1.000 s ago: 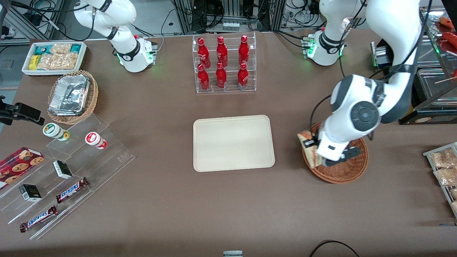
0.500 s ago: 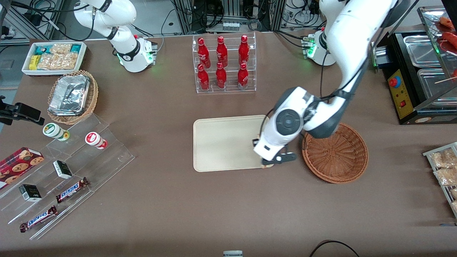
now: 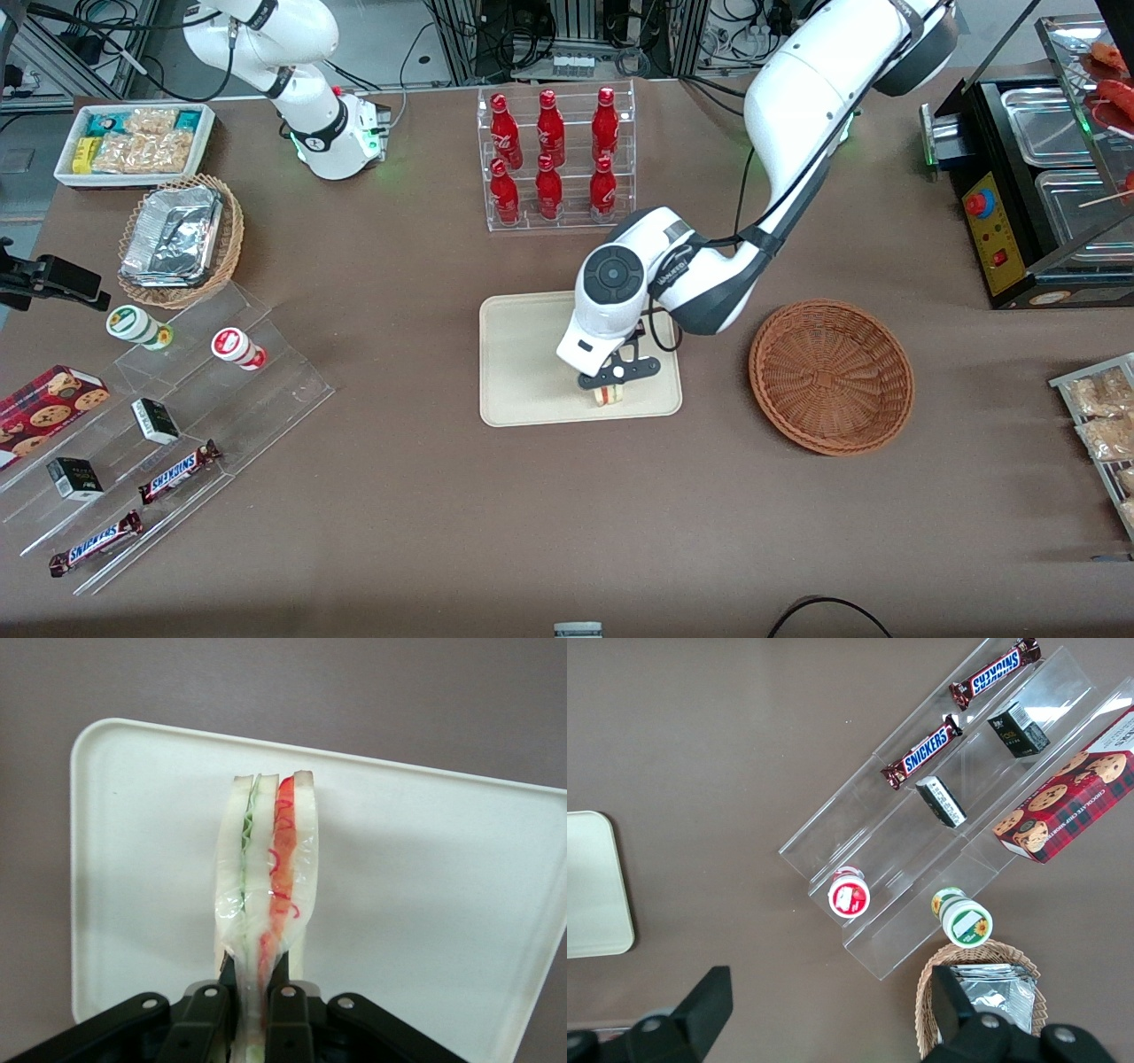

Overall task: Place sandwich from basket to tray
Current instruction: 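Lower the sandwich onto the tray and open the left gripper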

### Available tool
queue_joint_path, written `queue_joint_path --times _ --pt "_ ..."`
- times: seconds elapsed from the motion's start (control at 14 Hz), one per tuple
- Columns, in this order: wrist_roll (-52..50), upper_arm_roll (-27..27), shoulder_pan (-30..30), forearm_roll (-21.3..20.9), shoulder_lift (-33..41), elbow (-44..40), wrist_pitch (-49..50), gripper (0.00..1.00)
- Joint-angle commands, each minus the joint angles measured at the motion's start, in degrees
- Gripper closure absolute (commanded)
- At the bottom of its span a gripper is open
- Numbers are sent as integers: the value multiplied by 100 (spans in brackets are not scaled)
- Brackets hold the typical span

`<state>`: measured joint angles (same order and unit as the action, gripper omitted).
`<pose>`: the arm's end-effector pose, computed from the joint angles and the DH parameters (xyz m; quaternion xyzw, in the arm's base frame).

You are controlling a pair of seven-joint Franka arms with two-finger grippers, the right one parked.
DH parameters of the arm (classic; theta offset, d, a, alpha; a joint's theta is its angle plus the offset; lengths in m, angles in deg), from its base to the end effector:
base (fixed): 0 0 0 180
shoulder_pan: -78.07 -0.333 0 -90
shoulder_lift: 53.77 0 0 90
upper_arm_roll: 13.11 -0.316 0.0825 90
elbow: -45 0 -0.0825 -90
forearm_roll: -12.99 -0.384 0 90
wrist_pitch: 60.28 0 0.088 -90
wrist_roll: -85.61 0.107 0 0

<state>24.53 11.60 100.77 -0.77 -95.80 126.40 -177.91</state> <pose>0.5382 -0.4771 0.2879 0.9933 0.1083 -0.0400 0.0088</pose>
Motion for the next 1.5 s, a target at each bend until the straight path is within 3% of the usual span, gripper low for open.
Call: queue_joint_path --times 0.0,0.86,0.93,1.0,1.43 --pt "-580 -28 156 -345 -217 -195 -128 100" --pt "-748 -19 358 -267 -517 -177 -444 100" --pt "-757 -19 358 -267 -526 -177 -462 63" --pt "-757 -19 358 -284 -534 -169 -497 1" --pt "-669 -28 323 -346 9 -256 -331 0"
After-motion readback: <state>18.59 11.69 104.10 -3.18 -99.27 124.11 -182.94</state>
